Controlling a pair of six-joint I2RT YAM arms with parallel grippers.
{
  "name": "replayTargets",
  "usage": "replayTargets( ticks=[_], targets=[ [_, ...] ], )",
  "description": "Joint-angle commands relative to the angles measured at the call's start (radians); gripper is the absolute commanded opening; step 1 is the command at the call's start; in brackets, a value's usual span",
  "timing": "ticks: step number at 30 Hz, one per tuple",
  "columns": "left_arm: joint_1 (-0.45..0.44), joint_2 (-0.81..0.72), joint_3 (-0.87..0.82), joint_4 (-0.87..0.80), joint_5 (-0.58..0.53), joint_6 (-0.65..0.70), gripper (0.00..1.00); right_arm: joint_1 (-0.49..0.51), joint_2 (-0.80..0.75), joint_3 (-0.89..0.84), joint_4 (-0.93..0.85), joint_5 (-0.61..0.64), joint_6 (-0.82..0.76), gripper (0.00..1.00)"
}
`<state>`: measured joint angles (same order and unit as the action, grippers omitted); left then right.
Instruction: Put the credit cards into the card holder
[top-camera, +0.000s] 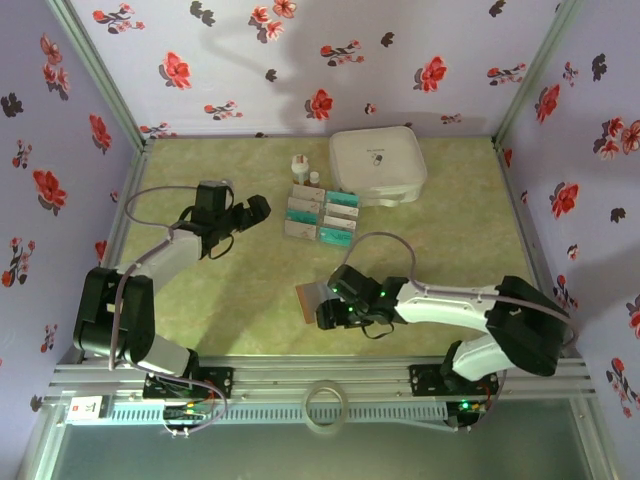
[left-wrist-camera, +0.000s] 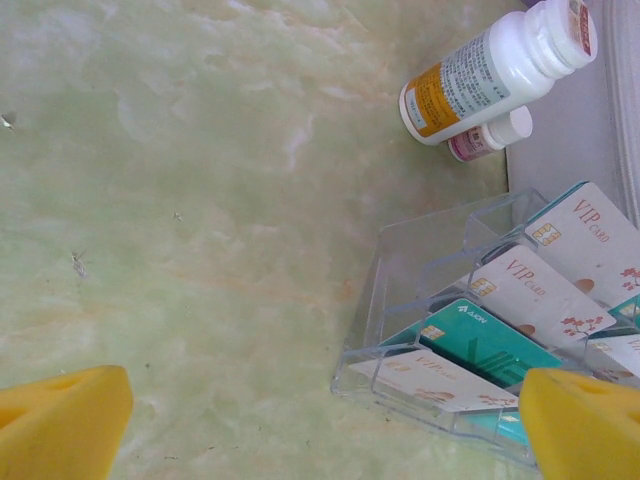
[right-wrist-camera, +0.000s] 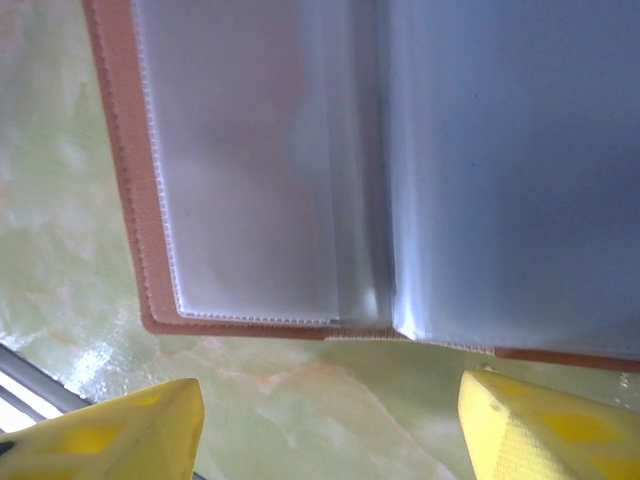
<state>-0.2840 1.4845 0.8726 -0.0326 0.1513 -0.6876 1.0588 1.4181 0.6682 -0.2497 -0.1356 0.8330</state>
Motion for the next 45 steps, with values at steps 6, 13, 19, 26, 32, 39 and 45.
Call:
replayTargets(
  ticks=[6,13,19,26,32,39,45],
  targets=[
    [0.0,-0.033,0.027,-0.038,-0.033,0.045,1.0,0.008,0.082,0.074,0.064,0.0,0.014,0.68],
    [0.001,-0.033,0.023,-0.043,-0.033,0.05,1.0,0.008,0.147,0.133,0.075,0.01,-0.007,0.68],
    [0.002,-0.043,0.023,-0.048,-0.033,0.051,1.0,-0.002,0.202,0.197,0.067,0.015,-0.041,0.68],
    [0.0,-0.087,0.013,-0.084,-0.033,0.064,1.0,-0.061,0.118,0.342,-0.1,0.024,-0.18,0.68],
    [0.0,-0.15,-0.025,-0.116,-0.02,0.057,1.0,-0.231,0.074,0.495,-0.267,0.09,-0.342,0.68],
    [0.001,-0.231,-0.096,-0.149,0.011,0.048,1.0,-0.286,0.206,0.722,-0.459,0.29,-0.662,0.72],
    [0.001,-0.26,-0.155,-0.135,0.043,0.02,1.0,-0.291,0.366,0.845,-0.547,0.295,-0.841,0.61]
  ],
)
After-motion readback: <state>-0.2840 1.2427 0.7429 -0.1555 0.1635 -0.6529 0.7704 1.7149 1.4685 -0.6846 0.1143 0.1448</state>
